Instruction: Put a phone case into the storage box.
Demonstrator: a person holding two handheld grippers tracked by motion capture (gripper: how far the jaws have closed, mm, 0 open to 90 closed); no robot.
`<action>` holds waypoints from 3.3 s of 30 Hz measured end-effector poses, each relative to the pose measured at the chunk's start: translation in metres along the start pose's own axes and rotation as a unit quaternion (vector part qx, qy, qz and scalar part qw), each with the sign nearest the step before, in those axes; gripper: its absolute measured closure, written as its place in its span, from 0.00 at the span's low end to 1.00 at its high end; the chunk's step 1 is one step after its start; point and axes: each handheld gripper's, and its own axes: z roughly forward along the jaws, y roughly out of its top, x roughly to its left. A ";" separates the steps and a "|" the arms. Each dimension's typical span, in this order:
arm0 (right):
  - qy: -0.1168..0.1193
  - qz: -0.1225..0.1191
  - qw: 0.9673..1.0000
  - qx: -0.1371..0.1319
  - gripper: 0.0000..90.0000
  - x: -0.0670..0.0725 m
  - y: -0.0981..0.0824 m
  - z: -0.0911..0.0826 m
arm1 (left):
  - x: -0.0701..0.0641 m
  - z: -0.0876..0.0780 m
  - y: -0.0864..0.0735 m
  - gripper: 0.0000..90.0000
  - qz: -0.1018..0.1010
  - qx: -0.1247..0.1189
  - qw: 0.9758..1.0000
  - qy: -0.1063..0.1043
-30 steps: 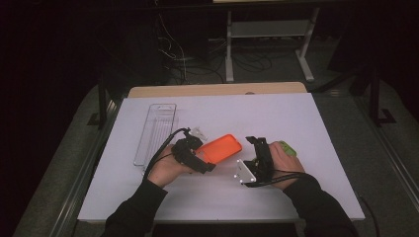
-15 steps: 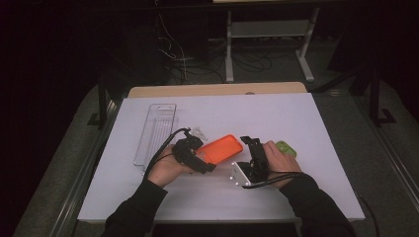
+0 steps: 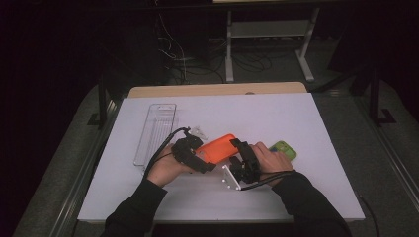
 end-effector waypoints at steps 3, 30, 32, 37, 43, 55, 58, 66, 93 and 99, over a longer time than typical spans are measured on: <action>-0.002 -0.002 1.000 -0.001 0.42 0.003 0.003 0.002 | 0.000 -0.001 0.000 0.18 0.002 0.001 1.000 0.001; -0.032 -0.030 0.999 -0.010 0.82 0.017 0.007 0.007 | 0.001 -0.002 0.001 0.18 0.021 0.014 1.000 -0.002; -0.032 -0.029 0.999 -0.010 0.83 0.017 0.006 0.007 | 0.001 -0.002 0.000 0.18 0.022 0.014 1.000 -0.002; -0.030 -0.031 0.999 -0.009 0.86 0.018 0.006 0.007 | 0.001 -0.002 0.000 0.18 0.026 0.018 0.999 -0.003; -0.023 -0.031 0.999 0.000 0.87 0.020 0.007 0.006 | 0.001 -0.001 0.000 0.17 0.023 0.020 1.000 -0.003; -0.032 -0.028 0.999 0.004 0.87 0.019 -0.001 0.007 | 0.003 -0.006 -0.001 0.02 0.007 -0.002 1.000 -0.002; -0.038 -0.019 0.999 0.011 0.87 0.018 -0.008 0.008 | 0.006 -0.008 -0.002 0.01 0.014 0.006 1.000 -0.008; -0.028 -0.004 0.999 0.029 0.87 0.010 -0.023 0.007 | 0.007 -0.008 -0.004 0.00 0.015 0.013 1.000 -0.007; 0.125 0.413 0.902 0.000 0.87 -0.029 -0.060 0.007 | 0.008 -0.010 -0.003 0.00 0.011 -0.003 1.000 0.012; 0.168 0.495 0.852 -0.014 0.87 -0.034 -0.068 0.009 | 0.008 -0.010 -0.003 0.00 0.012 0.000 1.000 0.010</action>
